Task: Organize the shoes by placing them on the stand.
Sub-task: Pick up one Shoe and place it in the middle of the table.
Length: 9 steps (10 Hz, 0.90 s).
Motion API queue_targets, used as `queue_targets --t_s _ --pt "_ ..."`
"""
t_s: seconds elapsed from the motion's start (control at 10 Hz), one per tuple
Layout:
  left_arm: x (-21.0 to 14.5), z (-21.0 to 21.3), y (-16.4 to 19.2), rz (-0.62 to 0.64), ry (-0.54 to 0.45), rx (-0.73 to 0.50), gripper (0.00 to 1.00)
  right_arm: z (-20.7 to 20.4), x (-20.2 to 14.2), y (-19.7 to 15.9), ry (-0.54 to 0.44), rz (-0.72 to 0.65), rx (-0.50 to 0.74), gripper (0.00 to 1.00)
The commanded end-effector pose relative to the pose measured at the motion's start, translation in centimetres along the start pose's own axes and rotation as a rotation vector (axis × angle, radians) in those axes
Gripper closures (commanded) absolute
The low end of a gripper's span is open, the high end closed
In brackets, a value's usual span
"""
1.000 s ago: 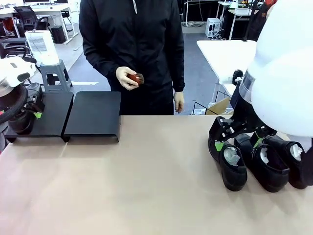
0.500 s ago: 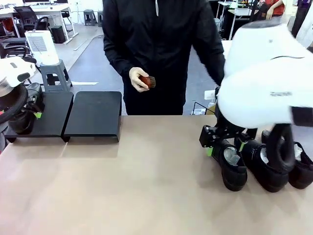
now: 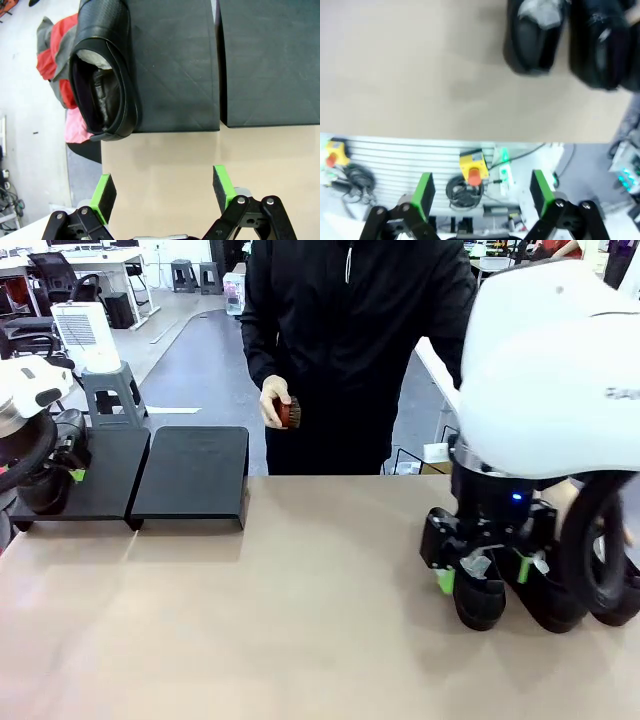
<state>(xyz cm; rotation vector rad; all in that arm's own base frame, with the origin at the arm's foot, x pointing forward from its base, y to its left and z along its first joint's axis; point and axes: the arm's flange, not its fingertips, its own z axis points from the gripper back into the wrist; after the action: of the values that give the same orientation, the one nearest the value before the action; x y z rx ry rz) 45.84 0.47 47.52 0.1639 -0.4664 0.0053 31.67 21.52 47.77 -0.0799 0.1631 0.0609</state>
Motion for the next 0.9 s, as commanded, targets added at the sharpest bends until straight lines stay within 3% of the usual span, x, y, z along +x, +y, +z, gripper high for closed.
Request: queue_targets --t_s 0.0,0.8 --pt "0.0 -0.1 -0.1 0.009 -0.007 0.015 0.00 -1.3 0.1 -0.7 0.033 -0.072 -0.010 0.00" --pt "0.0 -0.1 -0.1 0.009 -0.007 0.015 0.00 -2.4 -0.3 -1.1 0.047 -0.118 0.017 0.00"
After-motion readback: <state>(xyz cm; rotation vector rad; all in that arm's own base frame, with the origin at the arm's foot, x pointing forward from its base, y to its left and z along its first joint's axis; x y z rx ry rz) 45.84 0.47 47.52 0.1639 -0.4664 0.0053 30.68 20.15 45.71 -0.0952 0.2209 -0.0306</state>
